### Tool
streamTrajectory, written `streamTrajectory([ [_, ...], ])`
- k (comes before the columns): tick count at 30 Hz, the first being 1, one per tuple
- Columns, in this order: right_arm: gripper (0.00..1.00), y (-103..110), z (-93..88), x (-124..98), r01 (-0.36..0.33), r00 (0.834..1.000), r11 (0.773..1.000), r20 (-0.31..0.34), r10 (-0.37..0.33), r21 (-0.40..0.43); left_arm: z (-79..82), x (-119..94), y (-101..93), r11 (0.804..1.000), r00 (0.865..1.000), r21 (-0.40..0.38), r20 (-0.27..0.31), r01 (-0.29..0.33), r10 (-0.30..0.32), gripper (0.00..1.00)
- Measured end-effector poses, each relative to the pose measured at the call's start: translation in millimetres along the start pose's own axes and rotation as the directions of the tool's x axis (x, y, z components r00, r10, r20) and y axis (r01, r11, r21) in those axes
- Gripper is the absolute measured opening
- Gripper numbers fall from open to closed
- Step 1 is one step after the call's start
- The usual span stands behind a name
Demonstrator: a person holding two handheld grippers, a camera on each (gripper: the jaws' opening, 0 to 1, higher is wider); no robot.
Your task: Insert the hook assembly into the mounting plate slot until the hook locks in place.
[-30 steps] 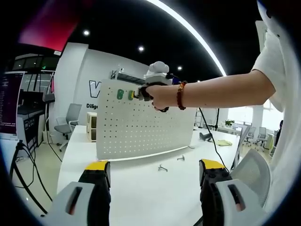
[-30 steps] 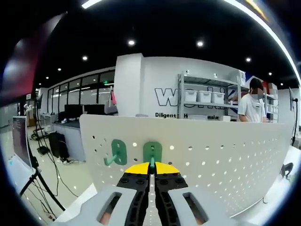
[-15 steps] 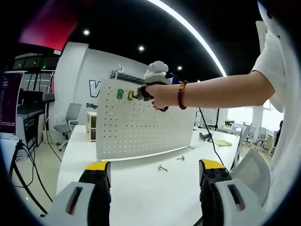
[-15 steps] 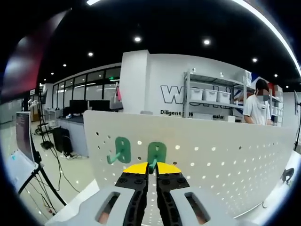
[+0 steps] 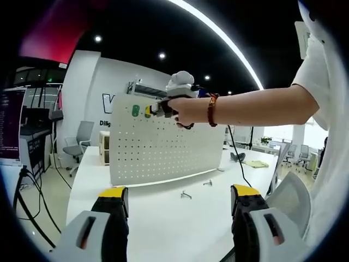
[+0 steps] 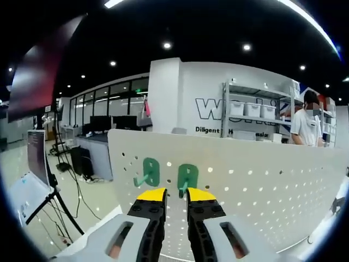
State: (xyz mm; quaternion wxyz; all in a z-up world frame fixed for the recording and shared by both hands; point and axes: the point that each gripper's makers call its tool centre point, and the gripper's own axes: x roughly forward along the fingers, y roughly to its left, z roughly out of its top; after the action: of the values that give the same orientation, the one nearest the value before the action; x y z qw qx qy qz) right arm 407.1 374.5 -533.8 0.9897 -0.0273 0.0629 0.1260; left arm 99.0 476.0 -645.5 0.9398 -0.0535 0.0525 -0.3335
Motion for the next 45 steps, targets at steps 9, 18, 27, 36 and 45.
streamTrajectory([
  [9,0.19,-5.6,-3.7,-27.1,-0.033,0.999,0.999,0.011,0.033,0.005,1.7,5.2,-23.8,0.999,1.000,0.035,-0.007,0.028,-0.028,0.78],
  [18,0.20,-23.7,-20.7,-55.0,-0.050,0.999,0.999,-0.022,0.050,-0.020,1.6,18.3,-50.2,0.996,0.997,0.054,-0.031,0.074,-0.072,0.77],
  [27,0.19,-51.1,-49.0,-78.1,-0.089,0.994,0.996,-0.059,0.088,-0.009,6.9,40.8,-67.5,0.992,0.994,0.084,-0.054,0.097,-0.093,0.77],
  [36,0.19,-74.4,-67.1,-89.0,-0.125,0.990,0.992,-0.068,0.125,-0.005,6.0,60.4,-93.3,0.989,0.990,0.084,-0.072,0.125,-0.119,0.78],
  [45,0.19,-78.0,-84.3,-96.4,-0.235,0.968,0.972,-0.089,0.233,-0.019,8.8,74.4,-107.9,0.986,0.989,0.104,-0.091,0.128,-0.118,0.79],
])
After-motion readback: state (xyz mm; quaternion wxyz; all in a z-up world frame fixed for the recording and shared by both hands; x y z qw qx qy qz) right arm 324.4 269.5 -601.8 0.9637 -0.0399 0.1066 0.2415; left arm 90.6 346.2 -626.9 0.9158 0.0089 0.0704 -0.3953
